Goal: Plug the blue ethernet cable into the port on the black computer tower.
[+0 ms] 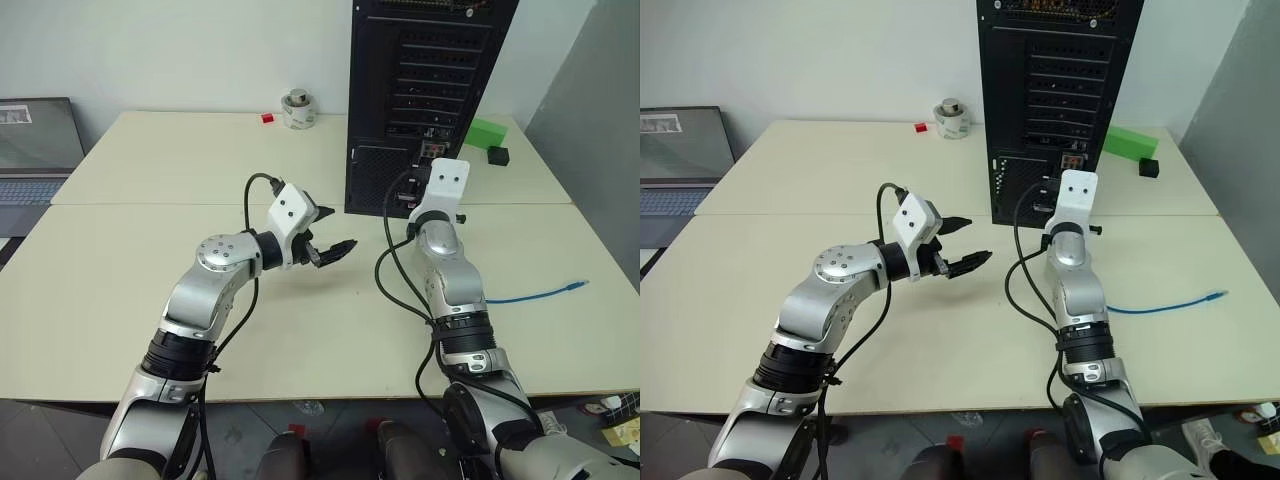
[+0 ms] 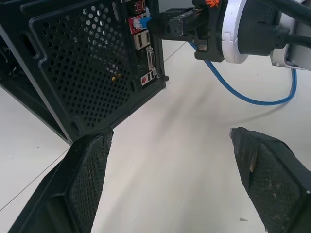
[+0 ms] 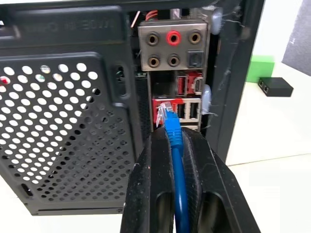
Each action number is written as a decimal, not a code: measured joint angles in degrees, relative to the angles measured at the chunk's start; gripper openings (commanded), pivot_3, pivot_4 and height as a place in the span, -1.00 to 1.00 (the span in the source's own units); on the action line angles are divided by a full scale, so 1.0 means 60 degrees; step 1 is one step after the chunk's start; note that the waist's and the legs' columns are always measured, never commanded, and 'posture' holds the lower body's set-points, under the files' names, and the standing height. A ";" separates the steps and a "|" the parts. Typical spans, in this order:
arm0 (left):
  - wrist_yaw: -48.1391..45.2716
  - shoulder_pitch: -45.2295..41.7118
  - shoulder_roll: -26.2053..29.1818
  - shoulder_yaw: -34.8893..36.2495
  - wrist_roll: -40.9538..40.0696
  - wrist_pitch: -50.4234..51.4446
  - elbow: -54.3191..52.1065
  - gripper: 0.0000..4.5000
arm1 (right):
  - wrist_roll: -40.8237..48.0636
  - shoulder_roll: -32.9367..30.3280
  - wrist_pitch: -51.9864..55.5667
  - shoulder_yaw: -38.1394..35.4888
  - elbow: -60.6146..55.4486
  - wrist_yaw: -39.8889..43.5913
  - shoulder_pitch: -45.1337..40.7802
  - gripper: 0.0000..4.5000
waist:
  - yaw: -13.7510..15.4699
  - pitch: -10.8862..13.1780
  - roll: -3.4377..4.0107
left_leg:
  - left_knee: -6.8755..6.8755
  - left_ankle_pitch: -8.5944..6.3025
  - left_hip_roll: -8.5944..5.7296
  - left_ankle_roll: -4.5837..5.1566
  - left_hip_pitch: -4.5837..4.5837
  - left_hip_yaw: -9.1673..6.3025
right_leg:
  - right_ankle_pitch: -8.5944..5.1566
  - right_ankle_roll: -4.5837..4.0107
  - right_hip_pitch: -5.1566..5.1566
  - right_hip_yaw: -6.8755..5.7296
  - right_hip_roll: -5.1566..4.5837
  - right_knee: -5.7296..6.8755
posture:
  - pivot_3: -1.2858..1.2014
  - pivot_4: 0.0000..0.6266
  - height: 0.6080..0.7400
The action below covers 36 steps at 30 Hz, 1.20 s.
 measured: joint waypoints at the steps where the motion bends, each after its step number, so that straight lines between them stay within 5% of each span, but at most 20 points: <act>1: 0.0000 0.0000 0.0000 0.0000 0.0010 -0.0007 0.0000 0.82 | 0.0035 0.0009 0.0000 0.0000 0.0000 -0.0046 0.0000 -1.00 | 0.0000 0.0000 0.0000 | -0.0001 0.0000 0.0000 0.0000 0.0000 -0.0001 | 0.0000 0.0000 0.0000 -0.0001 0.0000 0.0000 | 0.03 -0.52 1.00; 36: 0.0044 -0.0002 0.0005 0.0000 0.0303 -0.0165 0.0136 0.82 | 0.0148 0.0691 -0.0024 -0.0281 0.0215 -0.0635 -0.0334 -1.00 | -0.0040 0.0002 0.0002 | -0.0011 -0.0001 0.0003 0.0001 -0.0004 0.0000 | 0.0000 0.0000 -0.0007 0.0001 0.0000 -0.0006 | 0.03 -0.52 1.00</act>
